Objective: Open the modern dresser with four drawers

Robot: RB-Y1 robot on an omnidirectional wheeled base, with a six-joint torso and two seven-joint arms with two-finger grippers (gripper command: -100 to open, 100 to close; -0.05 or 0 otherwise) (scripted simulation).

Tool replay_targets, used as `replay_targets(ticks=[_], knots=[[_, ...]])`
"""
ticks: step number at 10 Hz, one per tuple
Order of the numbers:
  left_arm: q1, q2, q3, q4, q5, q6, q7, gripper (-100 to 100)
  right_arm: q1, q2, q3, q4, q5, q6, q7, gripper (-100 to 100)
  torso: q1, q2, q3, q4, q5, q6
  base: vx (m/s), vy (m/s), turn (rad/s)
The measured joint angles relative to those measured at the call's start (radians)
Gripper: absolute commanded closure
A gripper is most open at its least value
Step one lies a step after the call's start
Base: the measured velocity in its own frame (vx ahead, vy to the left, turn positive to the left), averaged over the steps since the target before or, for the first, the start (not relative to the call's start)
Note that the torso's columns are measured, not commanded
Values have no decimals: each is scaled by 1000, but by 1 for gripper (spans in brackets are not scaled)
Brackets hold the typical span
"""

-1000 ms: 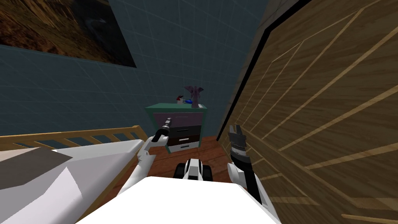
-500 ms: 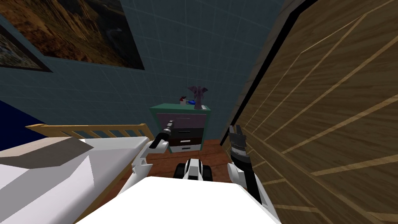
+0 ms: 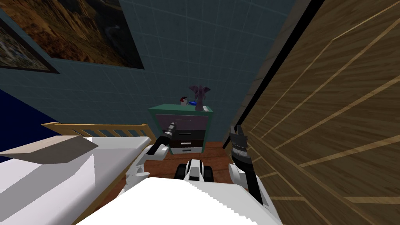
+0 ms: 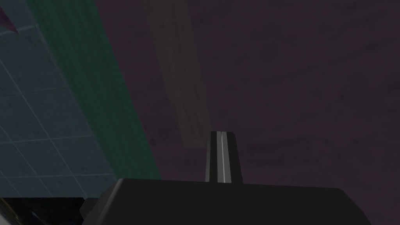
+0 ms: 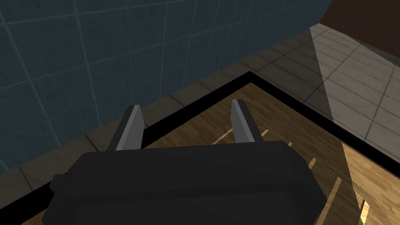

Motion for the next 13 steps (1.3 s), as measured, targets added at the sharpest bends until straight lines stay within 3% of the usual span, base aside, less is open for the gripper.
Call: replay_targets(ticks=[8, 9, 13], knots=[[31, 14, -4, -121, 0, 92, 3, -100, 0, 0, 0, 0, 0, 0, 0, 0, -1, -6, -4, -2, 0, 0, 25, -24, -10], [30, 14, -4, -123, 0, 96, 3, 100, 0, 0, 0, 0, 0, 0, 0, 0, -1, -4, -3, -1, 0, 0, 7, 0, 2], [47, 19, -11, -149, 2, 101, 4, 100, -1, 0, 0, 0, 0, 0, 0, 0, -2, 2, 1, 1, 0, 0, -153, -14, 20]])
